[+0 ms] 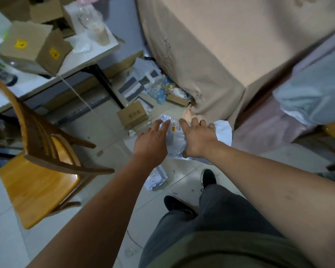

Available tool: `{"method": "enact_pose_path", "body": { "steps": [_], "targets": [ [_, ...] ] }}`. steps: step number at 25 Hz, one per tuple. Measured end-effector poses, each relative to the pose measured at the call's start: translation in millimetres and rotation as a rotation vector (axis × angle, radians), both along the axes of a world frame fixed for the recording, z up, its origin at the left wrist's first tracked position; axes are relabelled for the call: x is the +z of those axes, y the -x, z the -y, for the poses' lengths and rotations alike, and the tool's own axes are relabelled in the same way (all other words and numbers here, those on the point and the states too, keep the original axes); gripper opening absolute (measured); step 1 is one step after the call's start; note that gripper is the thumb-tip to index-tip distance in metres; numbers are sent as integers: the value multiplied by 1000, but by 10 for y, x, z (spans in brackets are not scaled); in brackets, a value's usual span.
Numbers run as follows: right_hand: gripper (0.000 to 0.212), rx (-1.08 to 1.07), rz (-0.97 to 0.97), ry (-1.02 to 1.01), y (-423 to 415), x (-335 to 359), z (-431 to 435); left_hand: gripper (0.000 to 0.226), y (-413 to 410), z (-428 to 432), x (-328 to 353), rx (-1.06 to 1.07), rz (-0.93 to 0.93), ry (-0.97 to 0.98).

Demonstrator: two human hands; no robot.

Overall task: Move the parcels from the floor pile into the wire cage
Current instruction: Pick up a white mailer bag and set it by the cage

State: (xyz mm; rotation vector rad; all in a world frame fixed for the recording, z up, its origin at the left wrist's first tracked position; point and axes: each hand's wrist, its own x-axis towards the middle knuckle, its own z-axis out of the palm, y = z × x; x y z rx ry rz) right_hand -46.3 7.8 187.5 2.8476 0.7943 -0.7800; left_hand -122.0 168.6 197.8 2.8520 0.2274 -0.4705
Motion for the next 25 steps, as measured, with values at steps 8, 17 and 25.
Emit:
{"method": "enact_pose_path", "body": {
  "steps": [8, 17, 25],
  "targets": [
    [121, -275, 15, -5, 39, 214, 1249, 78, -418, 1082, 220, -311, 27, -73],
    [121, -513, 19, 9, 213, 270, 2825, 72, -748, 2616, 154, -570, 67, -14],
    [118, -932, 58, 33, 552, 372, 3776, 73, -1108, 3764, 229, -1005, 103, -27]
  ]
}}
